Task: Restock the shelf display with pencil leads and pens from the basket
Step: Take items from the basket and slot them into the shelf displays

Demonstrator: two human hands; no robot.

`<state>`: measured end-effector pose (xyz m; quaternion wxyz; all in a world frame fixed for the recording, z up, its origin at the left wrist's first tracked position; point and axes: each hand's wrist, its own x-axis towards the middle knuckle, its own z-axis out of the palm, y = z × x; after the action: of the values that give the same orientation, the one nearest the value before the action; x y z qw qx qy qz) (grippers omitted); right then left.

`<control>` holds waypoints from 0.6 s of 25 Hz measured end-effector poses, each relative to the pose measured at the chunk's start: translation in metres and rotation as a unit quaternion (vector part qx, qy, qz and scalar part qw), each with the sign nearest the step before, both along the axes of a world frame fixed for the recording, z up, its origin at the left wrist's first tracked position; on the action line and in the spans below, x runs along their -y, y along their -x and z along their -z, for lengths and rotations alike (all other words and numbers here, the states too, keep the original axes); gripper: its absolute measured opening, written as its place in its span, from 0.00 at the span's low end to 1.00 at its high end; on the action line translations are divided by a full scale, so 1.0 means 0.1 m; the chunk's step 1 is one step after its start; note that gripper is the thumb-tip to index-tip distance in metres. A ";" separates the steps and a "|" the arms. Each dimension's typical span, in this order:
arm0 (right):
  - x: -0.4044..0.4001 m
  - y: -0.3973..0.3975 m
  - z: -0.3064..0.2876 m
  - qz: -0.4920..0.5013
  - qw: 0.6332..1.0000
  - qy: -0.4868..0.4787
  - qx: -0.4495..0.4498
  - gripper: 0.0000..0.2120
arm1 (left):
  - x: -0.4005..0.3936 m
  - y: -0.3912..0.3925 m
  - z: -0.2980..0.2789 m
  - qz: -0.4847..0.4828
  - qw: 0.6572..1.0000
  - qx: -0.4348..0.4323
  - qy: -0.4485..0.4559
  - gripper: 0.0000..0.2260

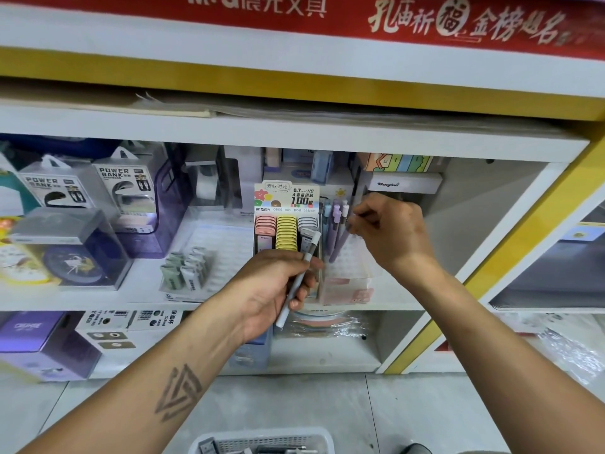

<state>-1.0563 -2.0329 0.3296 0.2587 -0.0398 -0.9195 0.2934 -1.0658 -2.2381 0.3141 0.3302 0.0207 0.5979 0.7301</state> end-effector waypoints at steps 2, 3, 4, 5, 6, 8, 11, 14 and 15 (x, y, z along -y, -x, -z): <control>-0.02 0.01 0.01 0.025 1.000 0.004 0.006 0.04 | 0.00 0.01 0.00 -0.001 1.000 0.000 -0.003 0.10; -0.01 0.00 0.01 0.019 1.000 -0.001 0.014 0.04 | 0.01 0.01 0.01 -0.002 1.000 0.000 -0.005 0.10; 0.00 -0.01 0.01 0.005 1.000 -0.016 0.022 0.04 | 0.01 0.02 0.01 -0.001 1.000 -0.001 -0.007 0.10; 0.02 -0.01 0.02 -0.014 0.999 -0.041 0.031 0.05 | 0.01 0.02 0.01 0.002 1.000 -0.004 -0.007 0.09; 0.04 -0.01 0.02 -0.030 0.996 -0.076 0.044 0.06 | 0.01 0.02 0.01 0.005 1.000 -0.010 -0.006 0.09; 0.06 -0.02 0.02 -0.034 0.989 -0.129 0.071 0.10 | 0.00 0.00 0.03 0.013 1.000 -0.021 -0.004 0.09; 0.09 -0.06 -0.04 -0.053 0.993 0.052 0.089 0.11 | -0.03 -0.01 0.04 0.021 0.999 -0.034 -0.016 0.08; 0.14 -0.15 -0.14 -0.156 0.927 0.314 0.136 0.06 | -0.07 -0.02 0.03 0.028 0.998 -0.051 -0.033 0.08; 0.15 -0.17 -0.15 -0.173 0.917 0.330 0.144 0.06 | -0.08 -0.03 0.04 0.031 0.997 -0.056 -0.039 0.08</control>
<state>-1.0393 -2.0479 0.3444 0.0410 -0.0051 -0.7904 0.6112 -1.0630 -2.2297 0.3102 0.3177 0.0929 0.5856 0.7399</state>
